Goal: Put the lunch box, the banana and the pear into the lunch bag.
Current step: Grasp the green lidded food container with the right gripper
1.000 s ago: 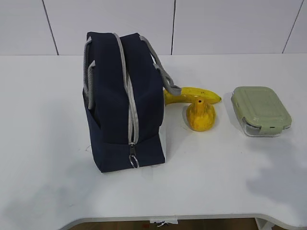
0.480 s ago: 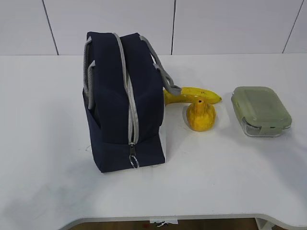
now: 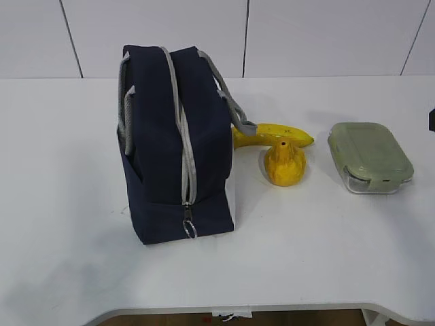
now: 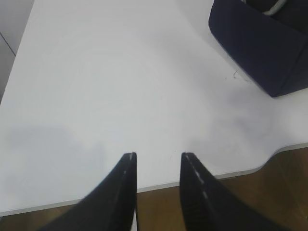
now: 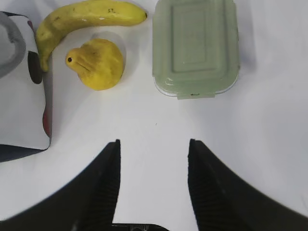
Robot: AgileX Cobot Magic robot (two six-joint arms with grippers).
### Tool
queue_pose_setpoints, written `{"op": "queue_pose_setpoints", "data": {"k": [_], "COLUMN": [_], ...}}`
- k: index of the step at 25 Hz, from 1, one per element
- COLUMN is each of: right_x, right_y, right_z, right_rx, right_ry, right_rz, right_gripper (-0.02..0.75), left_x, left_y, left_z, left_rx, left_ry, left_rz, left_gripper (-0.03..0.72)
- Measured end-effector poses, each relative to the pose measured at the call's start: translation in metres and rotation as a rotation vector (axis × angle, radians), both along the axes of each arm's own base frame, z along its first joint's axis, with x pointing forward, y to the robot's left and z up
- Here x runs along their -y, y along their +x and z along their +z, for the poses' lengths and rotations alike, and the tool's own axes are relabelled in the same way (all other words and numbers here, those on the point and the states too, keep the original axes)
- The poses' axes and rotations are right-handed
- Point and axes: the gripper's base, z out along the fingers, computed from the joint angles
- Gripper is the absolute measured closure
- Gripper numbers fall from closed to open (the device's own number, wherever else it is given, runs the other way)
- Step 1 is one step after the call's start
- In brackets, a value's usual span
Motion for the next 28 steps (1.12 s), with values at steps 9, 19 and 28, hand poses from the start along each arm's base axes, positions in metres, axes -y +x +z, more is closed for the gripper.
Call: {"op": "queue_pose_setpoints", "data": {"k": [9, 19, 28], "right_x": [0.047, 0.099, 0.135], "right_y": [0.022, 0.046, 0.08], "right_z": [-0.011, -0.056, -0.075], "right_rx": [-0.068, -0.133, -0.139], "right_ry": [0.105, 0.346, 0.465], "right_rz": [-0.058, 0.015, 0.116], "right_gripper": [0.388, 0.388, 0.388], "left_x": [0.0, 0.0, 0.0], "left_y": [0.0, 0.0, 0.0], "left_z": [0.0, 0.0, 0.0], "left_rx": [0.0, 0.0, 0.0], "left_ry": [0.0, 0.0, 0.0], "left_rz": [0.0, 0.0, 0.0], "left_gripper": [0.449, 0.448, 0.448]}}
